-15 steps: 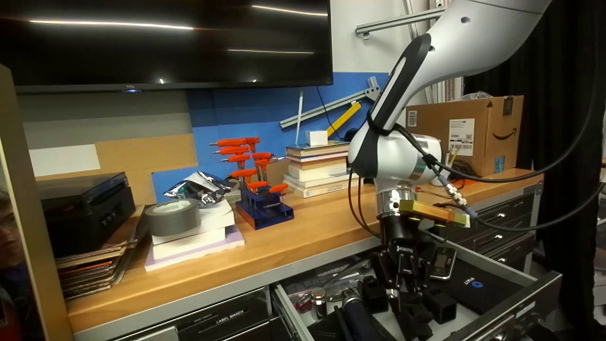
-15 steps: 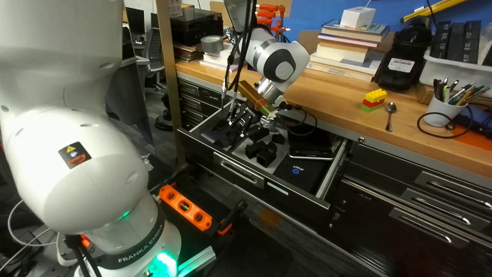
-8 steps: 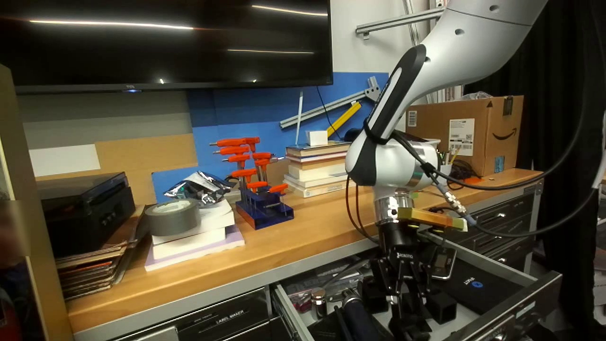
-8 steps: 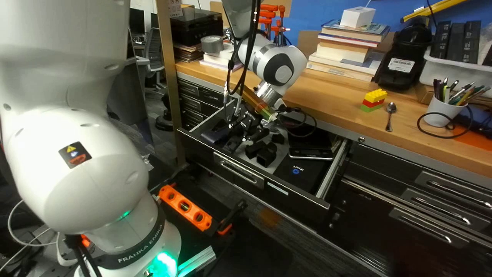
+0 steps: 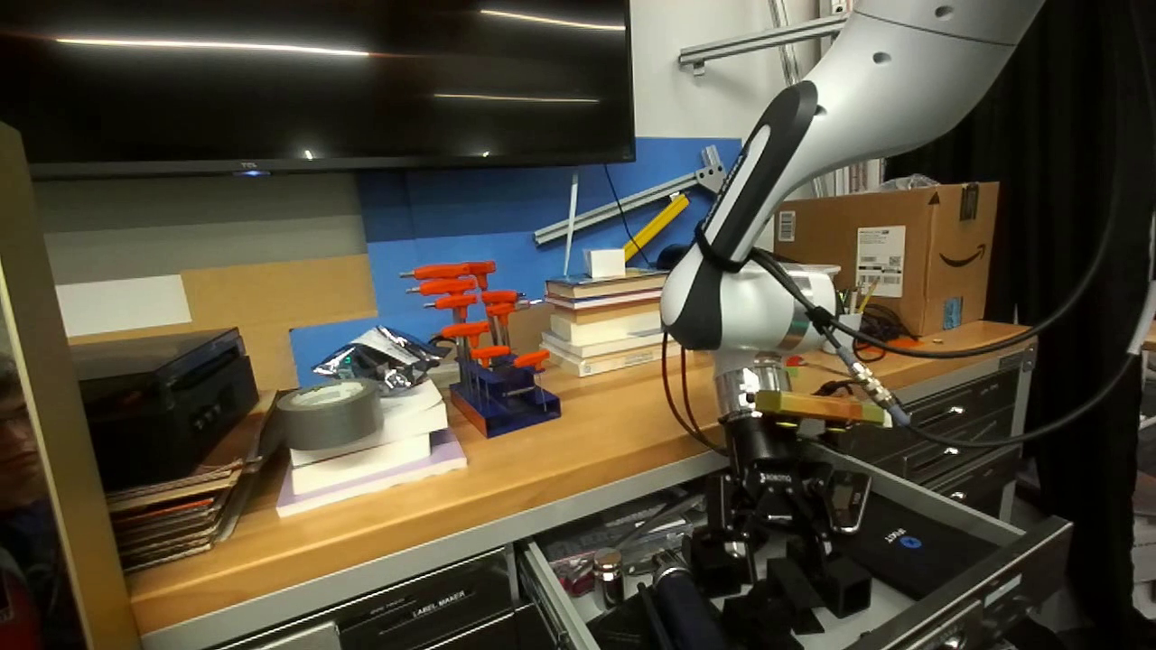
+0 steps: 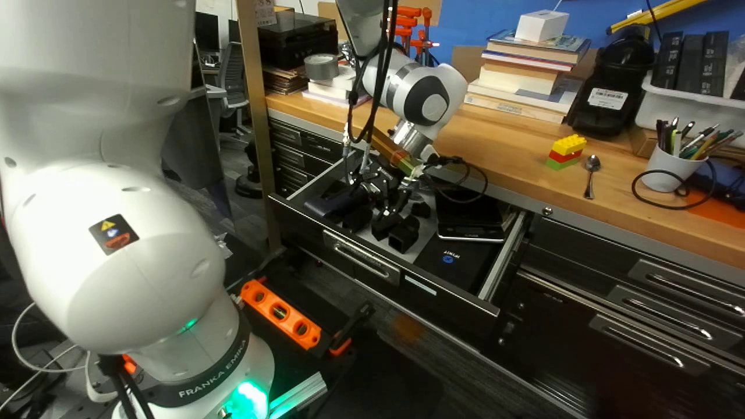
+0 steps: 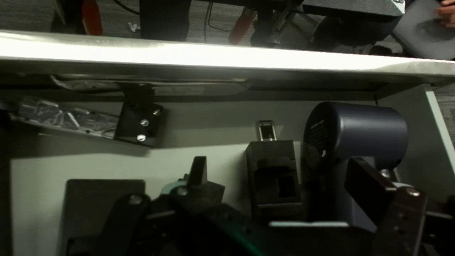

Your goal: Pick up the three black objects from the countertop, put them in the drawer and close the drawer.

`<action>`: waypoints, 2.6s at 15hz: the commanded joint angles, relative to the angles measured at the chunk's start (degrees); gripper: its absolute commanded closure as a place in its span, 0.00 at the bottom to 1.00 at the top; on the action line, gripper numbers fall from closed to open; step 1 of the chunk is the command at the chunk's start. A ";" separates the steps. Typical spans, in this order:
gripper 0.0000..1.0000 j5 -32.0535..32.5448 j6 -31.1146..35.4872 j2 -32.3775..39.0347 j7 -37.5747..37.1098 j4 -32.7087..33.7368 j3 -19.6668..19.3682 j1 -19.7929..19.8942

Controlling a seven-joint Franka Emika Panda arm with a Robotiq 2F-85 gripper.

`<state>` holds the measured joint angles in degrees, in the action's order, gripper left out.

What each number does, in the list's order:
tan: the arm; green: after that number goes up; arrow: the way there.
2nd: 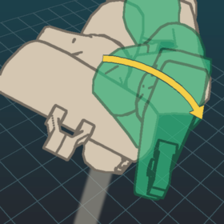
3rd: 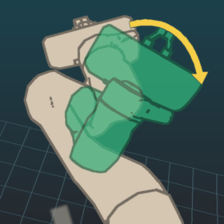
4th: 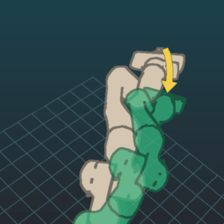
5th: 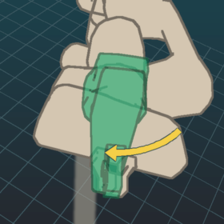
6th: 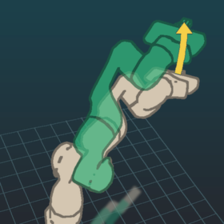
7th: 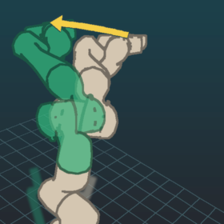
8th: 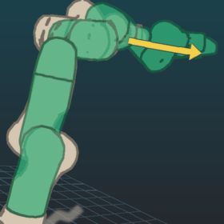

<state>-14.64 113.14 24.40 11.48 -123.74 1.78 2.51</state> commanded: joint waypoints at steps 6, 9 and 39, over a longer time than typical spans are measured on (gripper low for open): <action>0.00 9.84 2.49 -17.32 -23.87 -11.68 -5.45 -1.11; 0.00 10.34 5.13 -21.76 -32.37 -17.24 -6.18 -0.70; 0.00 31.67 26.13 -30.41 -99.18 -32.00 -7.65 1.56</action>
<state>15.67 145.84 -1.47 -86.15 -156.55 -7.85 3.87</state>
